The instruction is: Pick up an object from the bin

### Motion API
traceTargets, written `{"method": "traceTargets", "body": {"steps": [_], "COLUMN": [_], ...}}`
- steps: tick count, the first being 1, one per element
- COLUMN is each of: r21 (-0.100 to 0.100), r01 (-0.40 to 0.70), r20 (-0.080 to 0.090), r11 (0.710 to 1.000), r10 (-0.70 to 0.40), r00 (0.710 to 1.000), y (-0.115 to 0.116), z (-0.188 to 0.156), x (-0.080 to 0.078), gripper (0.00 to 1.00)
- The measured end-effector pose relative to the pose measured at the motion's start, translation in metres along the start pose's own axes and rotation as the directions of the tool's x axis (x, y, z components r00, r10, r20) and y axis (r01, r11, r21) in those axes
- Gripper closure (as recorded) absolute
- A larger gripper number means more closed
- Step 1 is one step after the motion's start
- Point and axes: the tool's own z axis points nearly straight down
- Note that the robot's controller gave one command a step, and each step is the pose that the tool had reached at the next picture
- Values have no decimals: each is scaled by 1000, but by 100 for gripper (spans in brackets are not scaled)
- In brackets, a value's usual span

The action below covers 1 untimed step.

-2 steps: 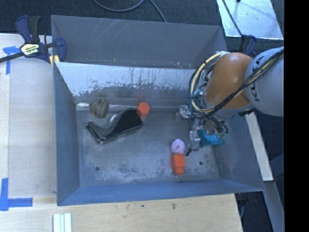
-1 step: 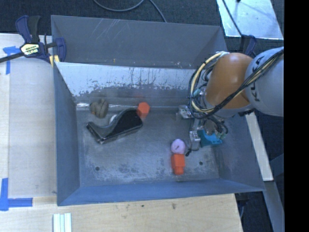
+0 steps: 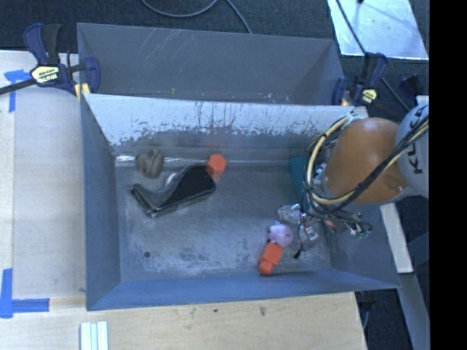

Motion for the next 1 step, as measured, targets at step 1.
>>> {"method": "traceTargets", "body": {"steps": [1], "r21": [0], "r01": [2], "r20": [0], "r11": [1000], "r10": [-2], "r00": [1000], "y": [0], "z": [0], "x": [0], "gripper": [0]}}
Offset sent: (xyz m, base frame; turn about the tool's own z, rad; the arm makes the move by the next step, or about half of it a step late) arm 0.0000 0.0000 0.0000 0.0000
